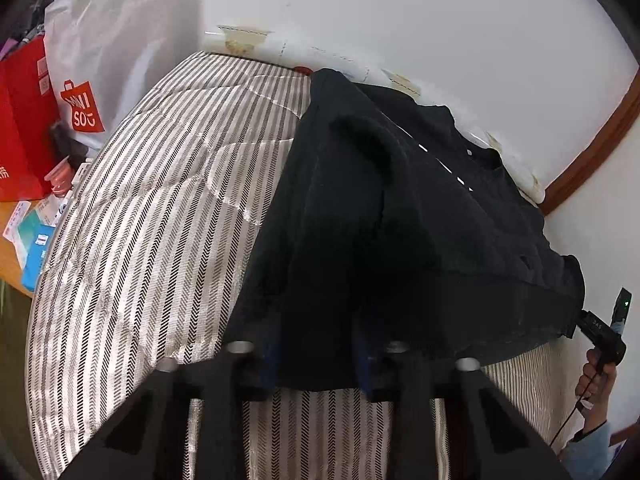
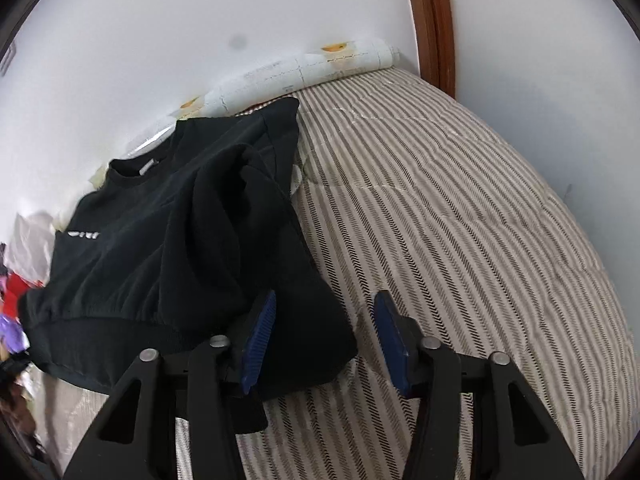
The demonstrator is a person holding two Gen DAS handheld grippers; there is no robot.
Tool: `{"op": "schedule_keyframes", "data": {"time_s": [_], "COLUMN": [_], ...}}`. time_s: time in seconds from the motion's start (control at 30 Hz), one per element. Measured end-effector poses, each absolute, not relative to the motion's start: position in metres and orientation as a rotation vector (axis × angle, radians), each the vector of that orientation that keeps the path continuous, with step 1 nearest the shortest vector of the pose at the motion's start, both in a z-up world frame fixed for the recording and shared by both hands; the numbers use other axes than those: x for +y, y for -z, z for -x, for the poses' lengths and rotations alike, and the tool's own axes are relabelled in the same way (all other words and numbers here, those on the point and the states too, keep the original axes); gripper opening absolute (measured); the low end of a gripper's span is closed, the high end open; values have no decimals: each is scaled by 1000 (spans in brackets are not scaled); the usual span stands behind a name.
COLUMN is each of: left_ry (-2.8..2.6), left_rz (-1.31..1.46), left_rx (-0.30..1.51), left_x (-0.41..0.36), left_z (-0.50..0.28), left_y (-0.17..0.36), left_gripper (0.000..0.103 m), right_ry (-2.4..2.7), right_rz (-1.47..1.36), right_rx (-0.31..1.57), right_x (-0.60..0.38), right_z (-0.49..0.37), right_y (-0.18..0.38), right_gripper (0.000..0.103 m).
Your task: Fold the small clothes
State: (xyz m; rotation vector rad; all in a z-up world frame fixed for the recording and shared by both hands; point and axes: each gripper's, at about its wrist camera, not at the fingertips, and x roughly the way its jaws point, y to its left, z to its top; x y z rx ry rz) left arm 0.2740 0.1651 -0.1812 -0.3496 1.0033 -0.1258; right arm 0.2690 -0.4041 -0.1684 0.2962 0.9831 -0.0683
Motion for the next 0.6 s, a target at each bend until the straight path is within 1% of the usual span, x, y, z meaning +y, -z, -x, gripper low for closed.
{"op": "schedule_keyframes", "data": {"time_s": [0.07, 0.1, 0.17, 0.23, 0.4, 0.6], "left_ry": [128, 127, 128, 137, 148, 168], "left_rz": [363, 367, 379, 394, 383, 388], "left_rx": [1002, 1000, 993, 982, 963, 960], "left_x": [165, 165, 166, 168, 165, 159], "left_z": [-270, -268, -262, -253, -231, -201], "left_y": [180, 179, 176, 171, 161, 153], "left_gripper": [11, 11, 10, 10, 9, 9], "right_ry": [46, 58, 69, 65, 58, 61], "right_rz": [-241, -203, -192, -267, -230, -255], "right_rx": [961, 953, 957, 959, 954, 945], "right_x": [-393, -389, -385, -395, -394, -402], "right_z": [-268, -266, -265, -262, -242, -214], "right_y": [164, 163, 161, 159, 145, 130], "right_gripper": [12, 10, 9, 8, 7, 7]}}
